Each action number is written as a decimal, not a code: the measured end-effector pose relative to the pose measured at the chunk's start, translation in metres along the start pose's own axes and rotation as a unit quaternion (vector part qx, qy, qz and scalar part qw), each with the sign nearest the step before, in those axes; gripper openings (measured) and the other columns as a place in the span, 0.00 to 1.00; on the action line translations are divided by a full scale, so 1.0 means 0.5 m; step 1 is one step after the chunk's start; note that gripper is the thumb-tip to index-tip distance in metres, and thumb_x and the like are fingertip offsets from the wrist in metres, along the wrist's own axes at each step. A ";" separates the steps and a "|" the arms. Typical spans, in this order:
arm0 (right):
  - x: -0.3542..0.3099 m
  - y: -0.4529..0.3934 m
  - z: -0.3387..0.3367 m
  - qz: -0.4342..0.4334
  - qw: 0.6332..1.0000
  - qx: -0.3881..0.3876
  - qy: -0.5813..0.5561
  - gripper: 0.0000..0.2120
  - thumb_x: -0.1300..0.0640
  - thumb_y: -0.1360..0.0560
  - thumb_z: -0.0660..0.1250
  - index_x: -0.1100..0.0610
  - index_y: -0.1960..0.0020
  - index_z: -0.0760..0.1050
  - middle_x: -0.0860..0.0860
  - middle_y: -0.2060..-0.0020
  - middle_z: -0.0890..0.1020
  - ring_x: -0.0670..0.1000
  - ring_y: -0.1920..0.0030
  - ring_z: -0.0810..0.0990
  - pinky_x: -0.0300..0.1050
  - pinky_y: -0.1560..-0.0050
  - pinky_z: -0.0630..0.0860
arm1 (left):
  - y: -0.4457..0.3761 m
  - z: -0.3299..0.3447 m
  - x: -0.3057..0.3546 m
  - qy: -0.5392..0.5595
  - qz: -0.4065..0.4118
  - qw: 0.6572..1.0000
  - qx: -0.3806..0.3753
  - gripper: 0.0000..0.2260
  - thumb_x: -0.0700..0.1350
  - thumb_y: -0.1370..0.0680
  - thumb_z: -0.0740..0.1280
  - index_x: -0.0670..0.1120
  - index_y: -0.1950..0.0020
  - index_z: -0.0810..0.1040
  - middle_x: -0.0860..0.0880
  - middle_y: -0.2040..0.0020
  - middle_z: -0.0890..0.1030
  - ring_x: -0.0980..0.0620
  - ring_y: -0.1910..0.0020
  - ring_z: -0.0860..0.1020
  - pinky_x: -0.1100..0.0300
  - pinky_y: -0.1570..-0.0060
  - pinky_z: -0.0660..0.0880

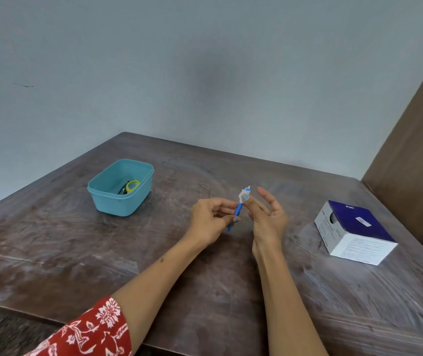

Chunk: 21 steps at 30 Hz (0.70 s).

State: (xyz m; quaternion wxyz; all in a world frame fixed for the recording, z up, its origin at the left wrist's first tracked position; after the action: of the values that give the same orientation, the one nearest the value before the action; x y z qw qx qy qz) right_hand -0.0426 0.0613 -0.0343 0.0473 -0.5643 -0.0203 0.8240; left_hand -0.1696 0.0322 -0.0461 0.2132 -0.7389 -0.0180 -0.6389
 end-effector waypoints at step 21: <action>-0.008 -0.014 -0.012 -0.024 0.999 0.020 -0.017 0.23 0.67 0.35 0.76 0.52 0.47 0.72 0.48 0.68 0.85 0.41 0.64 0.84 0.25 0.66 0.73 | 0.004 0.005 0.001 0.014 -0.034 0.999 -0.034 0.12 0.31 0.32 0.73 0.41 0.51 0.82 0.47 0.60 0.83 0.54 0.62 0.82 0.61 0.59 0.81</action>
State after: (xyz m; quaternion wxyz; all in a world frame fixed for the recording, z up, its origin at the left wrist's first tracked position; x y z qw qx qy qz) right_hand -0.0353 0.0676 -0.0323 0.0779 -0.5483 -0.0186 0.8324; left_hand -0.1666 0.0308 -0.0463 0.1659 -0.7360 -0.0186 -0.6560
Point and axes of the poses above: each hand's wrist, its own y-axis away from the middle knuckle, its own z-axis out of the palm, x = y × z, the point moved 5 cm from there along -y, towards the middle knuckle
